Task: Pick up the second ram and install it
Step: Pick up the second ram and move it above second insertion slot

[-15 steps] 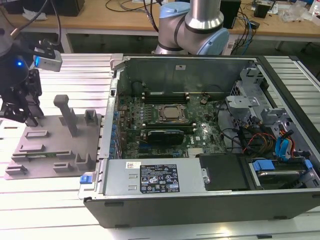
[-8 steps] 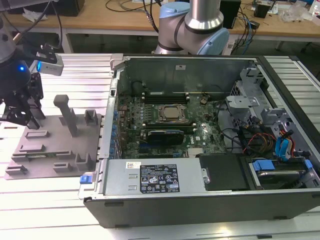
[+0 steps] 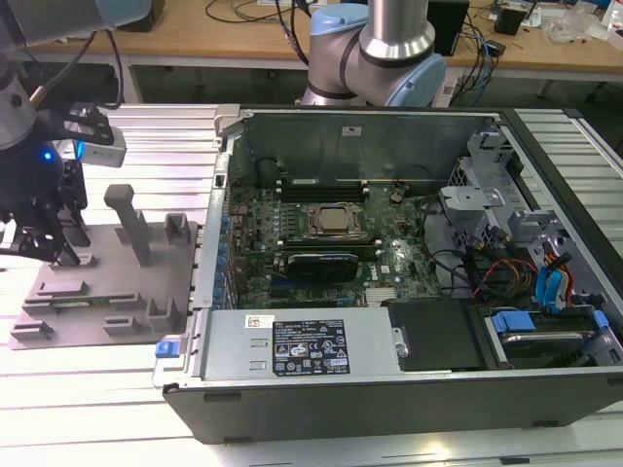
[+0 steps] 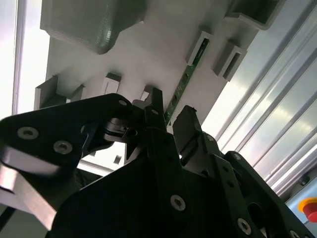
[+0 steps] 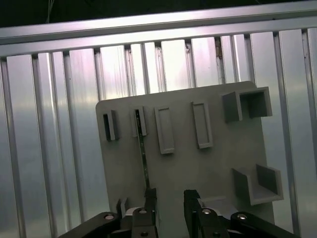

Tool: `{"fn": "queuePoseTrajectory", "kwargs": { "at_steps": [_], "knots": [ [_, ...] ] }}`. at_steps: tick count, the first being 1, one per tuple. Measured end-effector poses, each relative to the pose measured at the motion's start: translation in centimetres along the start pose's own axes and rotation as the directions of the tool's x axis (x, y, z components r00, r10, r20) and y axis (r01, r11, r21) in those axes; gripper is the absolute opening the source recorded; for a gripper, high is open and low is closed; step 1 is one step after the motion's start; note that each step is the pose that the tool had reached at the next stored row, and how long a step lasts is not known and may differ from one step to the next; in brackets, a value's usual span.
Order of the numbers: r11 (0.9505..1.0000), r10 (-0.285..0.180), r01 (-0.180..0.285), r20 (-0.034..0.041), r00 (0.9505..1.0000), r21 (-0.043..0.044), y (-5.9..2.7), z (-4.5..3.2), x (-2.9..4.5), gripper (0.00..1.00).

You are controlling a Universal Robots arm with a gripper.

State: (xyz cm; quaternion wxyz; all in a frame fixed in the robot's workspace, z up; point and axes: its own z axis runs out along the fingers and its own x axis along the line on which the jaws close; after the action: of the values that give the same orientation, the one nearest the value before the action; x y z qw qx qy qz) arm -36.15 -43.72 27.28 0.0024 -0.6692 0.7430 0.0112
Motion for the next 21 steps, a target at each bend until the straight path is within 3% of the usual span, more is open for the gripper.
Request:
{"fn": "queuePoseTrajectory", "kwargs": {
  "at_steps": [3,21],
  "knots": [
    [1.0,0.0,0.0,-0.001,1.0,0.0002,0.34,0.62,0.22,0.34],
    [1.0,-0.001,0.001,-0.001,1.0,0.0,0.3,3.8,0.49,0.34]
  ]
}}
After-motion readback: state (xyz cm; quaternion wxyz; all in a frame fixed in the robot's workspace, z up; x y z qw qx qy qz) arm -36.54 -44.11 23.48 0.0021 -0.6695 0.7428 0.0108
